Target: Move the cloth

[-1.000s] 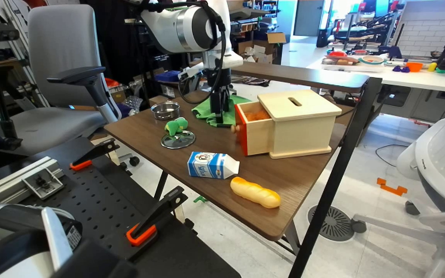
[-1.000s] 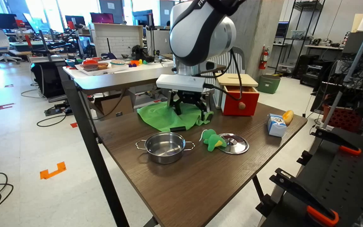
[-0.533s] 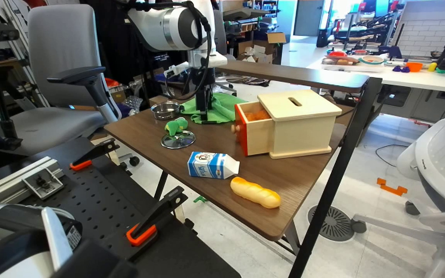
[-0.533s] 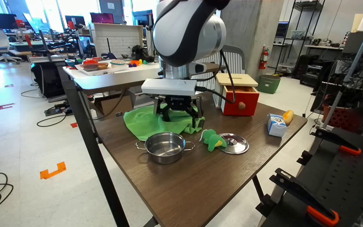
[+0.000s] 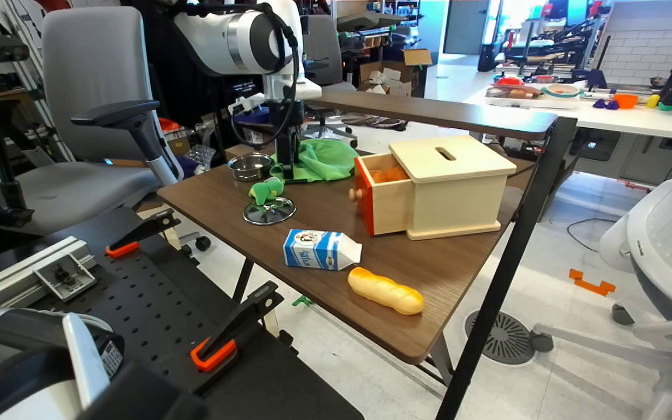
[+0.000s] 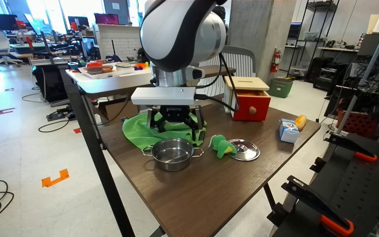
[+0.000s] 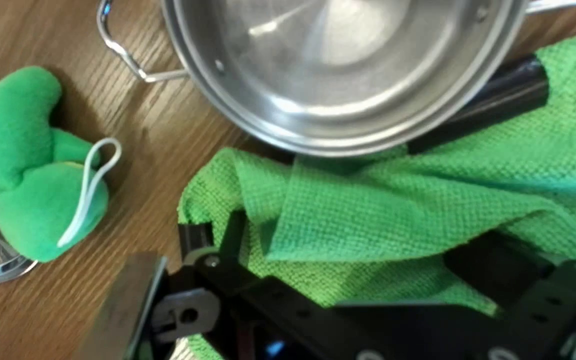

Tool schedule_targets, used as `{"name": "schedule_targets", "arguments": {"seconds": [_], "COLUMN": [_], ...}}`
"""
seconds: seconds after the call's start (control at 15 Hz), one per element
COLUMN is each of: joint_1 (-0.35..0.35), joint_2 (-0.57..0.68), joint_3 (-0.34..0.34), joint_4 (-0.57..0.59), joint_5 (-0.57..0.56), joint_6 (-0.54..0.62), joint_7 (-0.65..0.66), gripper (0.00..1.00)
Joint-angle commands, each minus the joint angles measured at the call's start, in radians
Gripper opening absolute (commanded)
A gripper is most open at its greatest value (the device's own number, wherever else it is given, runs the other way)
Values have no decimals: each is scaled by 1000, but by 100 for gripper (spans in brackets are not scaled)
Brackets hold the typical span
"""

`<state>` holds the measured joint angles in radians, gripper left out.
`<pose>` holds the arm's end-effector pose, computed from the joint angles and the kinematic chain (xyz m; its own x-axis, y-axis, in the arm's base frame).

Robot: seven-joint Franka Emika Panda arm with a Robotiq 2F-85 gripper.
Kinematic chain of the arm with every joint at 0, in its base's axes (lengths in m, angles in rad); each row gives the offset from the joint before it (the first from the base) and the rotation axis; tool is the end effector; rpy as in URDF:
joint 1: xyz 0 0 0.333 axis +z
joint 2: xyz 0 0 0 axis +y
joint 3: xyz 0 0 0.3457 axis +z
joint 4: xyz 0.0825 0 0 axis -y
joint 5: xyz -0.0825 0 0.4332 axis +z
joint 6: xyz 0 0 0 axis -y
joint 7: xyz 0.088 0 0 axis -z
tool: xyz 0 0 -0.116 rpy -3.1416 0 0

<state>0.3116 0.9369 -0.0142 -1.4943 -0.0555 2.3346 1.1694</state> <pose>0.7160 0.2195 0.0728 0.6777 -0.7353 0.0057 -0.7314 -0.6733 0.1084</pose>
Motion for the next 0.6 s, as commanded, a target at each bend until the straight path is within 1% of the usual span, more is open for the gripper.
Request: {"name": "schedule_targets", "arguments": {"seconds": [0.0,0.27,0.53], "joint_1": [30,52,40], "joint_2": [4,0,-20], "joint_3": [8,10,9], "joint_4": [17,6,-18], "joint_5": [13,9,16], "joint_6": [-34,-26,-18], "joint_7": [-14,-17,-27], "gripper": [100,100,100]}}
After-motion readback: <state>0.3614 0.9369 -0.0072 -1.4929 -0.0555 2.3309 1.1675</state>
